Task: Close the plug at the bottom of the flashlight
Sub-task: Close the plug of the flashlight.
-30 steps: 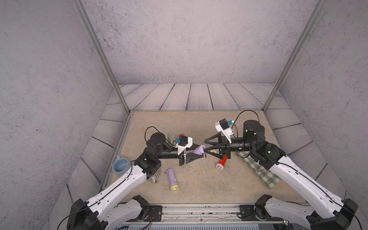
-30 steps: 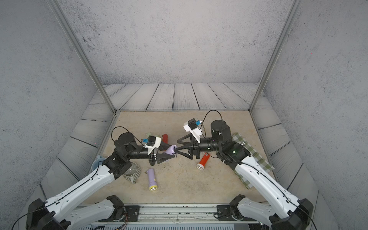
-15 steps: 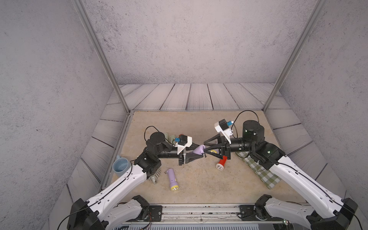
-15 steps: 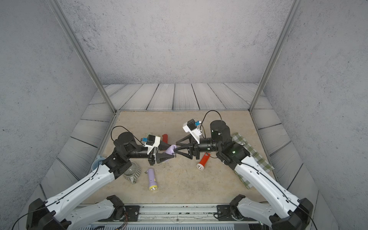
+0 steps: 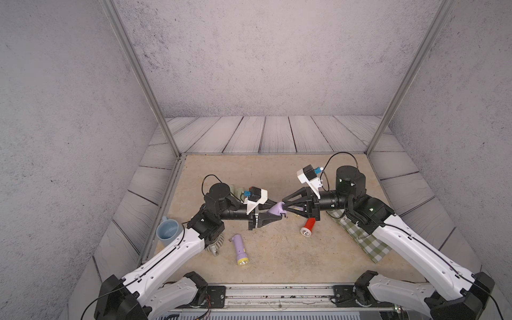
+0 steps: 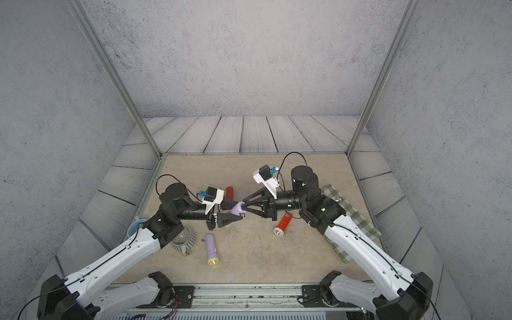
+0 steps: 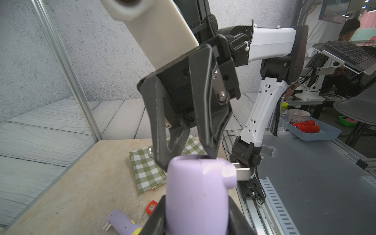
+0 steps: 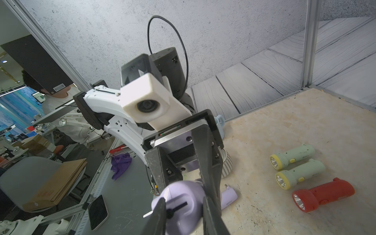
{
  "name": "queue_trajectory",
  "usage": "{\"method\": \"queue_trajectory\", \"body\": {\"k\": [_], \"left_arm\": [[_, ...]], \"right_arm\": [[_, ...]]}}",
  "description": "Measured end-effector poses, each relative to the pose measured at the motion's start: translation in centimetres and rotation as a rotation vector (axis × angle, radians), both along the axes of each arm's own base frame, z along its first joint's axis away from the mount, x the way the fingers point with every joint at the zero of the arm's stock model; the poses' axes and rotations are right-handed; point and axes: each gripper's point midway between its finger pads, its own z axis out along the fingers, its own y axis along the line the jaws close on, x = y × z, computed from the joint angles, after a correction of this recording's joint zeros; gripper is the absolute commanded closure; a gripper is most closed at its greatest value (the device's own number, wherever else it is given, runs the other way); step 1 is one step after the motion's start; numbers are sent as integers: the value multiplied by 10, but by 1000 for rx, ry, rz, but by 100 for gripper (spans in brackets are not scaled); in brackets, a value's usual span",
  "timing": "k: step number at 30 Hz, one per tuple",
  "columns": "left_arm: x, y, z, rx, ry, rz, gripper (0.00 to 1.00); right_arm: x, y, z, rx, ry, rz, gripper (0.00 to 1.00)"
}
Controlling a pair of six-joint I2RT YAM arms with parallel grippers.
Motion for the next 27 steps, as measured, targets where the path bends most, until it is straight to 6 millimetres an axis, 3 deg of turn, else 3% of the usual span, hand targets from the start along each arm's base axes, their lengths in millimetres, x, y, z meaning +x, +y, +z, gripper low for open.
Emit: {"method": "queue_trajectory", "body": {"k": [18, 27], "left_arm": [[-10, 1, 2, -3, 21, -55, 100], [-7, 1, 1, 1, 26, -49, 100]], "right_arm": [[-1, 2, 7, 18, -19, 18, 91], [7, 0, 6, -9, -26, -42, 92]]}}
